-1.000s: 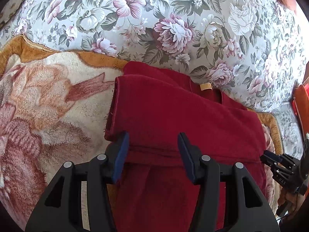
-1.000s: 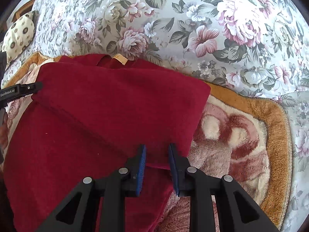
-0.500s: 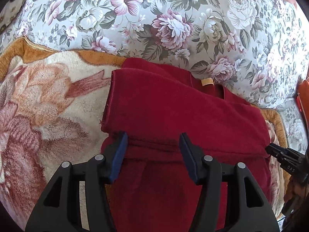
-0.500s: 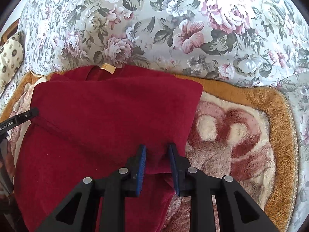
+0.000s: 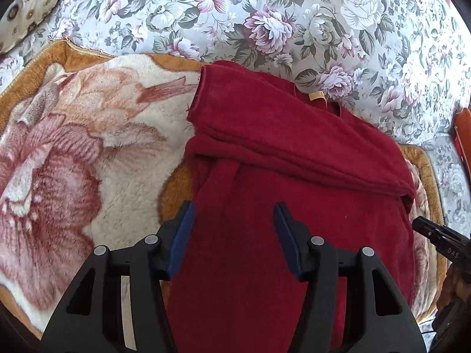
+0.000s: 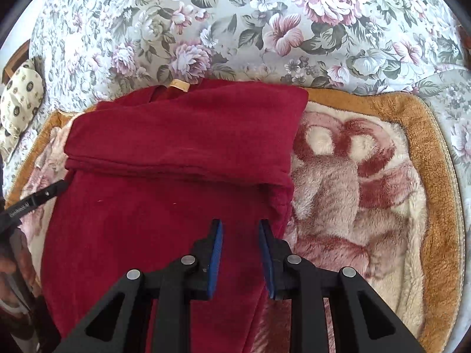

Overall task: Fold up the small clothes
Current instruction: 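Move both open grippers to the sweater hem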

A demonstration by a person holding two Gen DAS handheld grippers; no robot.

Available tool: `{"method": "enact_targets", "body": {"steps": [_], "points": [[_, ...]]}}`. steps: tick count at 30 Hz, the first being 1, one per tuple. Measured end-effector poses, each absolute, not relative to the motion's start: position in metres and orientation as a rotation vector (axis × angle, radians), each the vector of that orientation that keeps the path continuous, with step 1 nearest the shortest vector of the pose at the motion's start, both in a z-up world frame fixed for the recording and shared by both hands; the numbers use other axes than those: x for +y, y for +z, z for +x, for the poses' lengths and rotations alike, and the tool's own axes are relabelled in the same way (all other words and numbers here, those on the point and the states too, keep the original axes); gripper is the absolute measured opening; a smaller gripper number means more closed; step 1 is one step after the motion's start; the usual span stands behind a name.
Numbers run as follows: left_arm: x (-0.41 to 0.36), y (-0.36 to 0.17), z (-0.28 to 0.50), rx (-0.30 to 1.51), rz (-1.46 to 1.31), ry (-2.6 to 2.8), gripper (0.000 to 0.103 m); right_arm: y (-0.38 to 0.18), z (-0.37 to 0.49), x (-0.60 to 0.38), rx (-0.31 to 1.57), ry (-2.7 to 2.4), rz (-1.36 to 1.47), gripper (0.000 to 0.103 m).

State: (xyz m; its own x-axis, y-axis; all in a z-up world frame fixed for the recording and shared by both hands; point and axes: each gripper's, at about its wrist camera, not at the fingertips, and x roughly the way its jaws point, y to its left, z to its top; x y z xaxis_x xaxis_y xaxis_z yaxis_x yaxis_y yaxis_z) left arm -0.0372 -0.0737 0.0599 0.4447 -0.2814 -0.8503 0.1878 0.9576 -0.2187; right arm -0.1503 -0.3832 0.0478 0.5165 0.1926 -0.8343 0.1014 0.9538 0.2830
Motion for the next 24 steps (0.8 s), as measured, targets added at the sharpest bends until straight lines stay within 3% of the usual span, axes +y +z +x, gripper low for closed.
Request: {"method": "enact_targets", "body": {"steps": [5,13,24], "points": [[-0.067,0.073,-0.073,1.056,-0.075,-0.285,0.055,0.057,-0.193,-0.367,1.042,0.093,0.376,0.024],[-0.060,0.090,-0.132,1.030,-0.026,-0.290,0.055,0.048,-0.250,-0.356,1.063,0.066,0.478,0.036],[-0.050,0.088,-0.178,1.045,-0.037,-0.263,0.055,0.038,-0.299,-0.346,1.057,0.067,0.509,0.038]]}}
